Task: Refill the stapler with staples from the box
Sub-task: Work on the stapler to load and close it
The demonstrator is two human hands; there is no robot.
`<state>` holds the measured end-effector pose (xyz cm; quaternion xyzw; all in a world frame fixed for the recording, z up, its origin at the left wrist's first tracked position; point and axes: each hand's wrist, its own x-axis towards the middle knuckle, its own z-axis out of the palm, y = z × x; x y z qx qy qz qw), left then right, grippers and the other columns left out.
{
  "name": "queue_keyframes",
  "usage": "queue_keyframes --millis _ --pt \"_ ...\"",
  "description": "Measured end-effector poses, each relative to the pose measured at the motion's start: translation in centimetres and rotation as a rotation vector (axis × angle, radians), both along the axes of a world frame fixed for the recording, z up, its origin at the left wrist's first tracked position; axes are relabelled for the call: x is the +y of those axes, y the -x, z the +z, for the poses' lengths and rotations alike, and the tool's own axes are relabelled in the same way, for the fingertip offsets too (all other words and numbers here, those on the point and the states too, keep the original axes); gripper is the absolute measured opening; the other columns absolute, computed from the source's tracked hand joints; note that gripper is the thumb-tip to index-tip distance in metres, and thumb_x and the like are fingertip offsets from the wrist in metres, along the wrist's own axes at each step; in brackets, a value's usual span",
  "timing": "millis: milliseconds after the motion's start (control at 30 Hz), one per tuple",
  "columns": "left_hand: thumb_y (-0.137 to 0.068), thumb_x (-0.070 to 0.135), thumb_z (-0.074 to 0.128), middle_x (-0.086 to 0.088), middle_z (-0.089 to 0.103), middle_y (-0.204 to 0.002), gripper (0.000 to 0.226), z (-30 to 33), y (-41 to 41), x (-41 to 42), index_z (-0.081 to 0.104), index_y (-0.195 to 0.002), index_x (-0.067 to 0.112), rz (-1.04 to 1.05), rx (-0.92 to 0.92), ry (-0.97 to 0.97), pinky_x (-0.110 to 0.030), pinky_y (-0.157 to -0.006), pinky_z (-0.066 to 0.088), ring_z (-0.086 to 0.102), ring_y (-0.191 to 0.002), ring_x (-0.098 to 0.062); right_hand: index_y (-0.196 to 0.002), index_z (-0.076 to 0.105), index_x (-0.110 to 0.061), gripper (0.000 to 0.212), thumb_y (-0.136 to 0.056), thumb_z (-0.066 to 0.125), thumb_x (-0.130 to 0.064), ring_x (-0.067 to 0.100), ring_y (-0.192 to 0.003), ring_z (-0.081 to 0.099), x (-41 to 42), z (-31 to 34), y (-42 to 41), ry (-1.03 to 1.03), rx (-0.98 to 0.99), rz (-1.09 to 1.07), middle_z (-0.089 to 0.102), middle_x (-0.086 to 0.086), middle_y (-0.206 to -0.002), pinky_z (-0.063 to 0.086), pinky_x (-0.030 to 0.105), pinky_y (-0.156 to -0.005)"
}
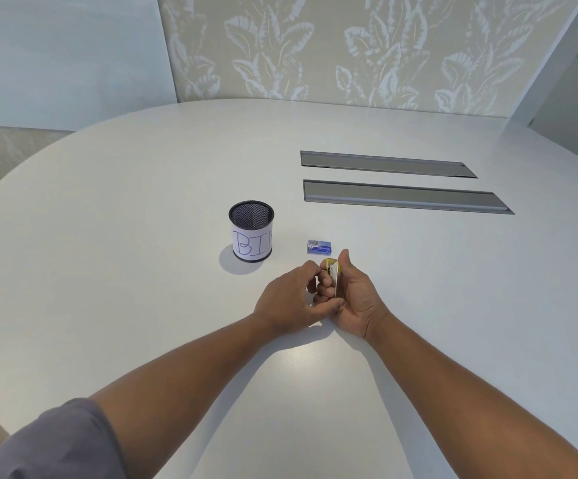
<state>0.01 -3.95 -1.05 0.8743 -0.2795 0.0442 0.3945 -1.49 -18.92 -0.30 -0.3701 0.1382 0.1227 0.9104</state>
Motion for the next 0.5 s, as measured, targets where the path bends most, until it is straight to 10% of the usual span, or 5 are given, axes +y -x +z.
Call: queue_keyframes --millis 500 --pt "-0.072 0.064 0.070 0.022 0.062 -0.089 0.041 -0.20 -0.05 0.01 0.046 -0.094 0.039 -0.021 0.019 0.037 -0.016 -0.061 0.038 0.058 -0.082 0.001 -0.083 0.066 -0.012 0.050 -0.088 0.061 -0.061 0.011 -0.048 0.042 -0.20 -0.35 -0.08 -0.025 -0.016 0.039 0.051 0.001 -0.062 0.039 0.021 -0.049"
